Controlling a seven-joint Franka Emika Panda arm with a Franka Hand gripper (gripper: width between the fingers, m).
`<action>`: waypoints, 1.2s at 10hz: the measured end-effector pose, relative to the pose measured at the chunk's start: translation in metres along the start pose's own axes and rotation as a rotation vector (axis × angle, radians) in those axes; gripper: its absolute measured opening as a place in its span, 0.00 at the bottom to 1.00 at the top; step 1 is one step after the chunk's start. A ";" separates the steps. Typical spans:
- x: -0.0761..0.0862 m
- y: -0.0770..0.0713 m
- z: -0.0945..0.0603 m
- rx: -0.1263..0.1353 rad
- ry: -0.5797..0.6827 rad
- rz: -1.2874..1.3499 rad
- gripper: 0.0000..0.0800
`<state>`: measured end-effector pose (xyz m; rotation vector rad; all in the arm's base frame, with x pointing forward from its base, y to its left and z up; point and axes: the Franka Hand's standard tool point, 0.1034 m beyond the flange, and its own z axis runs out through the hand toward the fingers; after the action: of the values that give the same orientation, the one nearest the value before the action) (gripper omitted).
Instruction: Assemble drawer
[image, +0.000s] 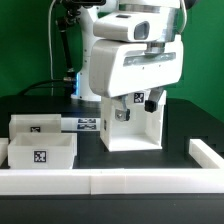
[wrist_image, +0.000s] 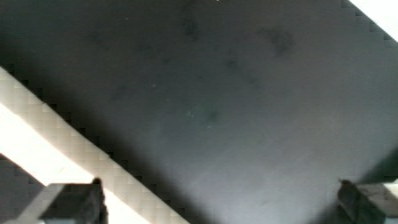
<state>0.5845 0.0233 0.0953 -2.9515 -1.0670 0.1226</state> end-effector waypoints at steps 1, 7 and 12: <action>-0.002 -0.006 0.001 0.035 0.005 0.098 0.81; 0.002 -0.018 -0.005 0.085 0.016 0.545 0.81; -0.036 -0.072 -0.037 0.070 0.019 0.568 0.81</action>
Offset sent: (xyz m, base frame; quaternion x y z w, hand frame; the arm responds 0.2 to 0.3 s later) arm 0.0000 0.0000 0.0000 0.0000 0.0000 0.1296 0.9916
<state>0.5139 0.0569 0.1369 -3.0836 -0.1894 0.1256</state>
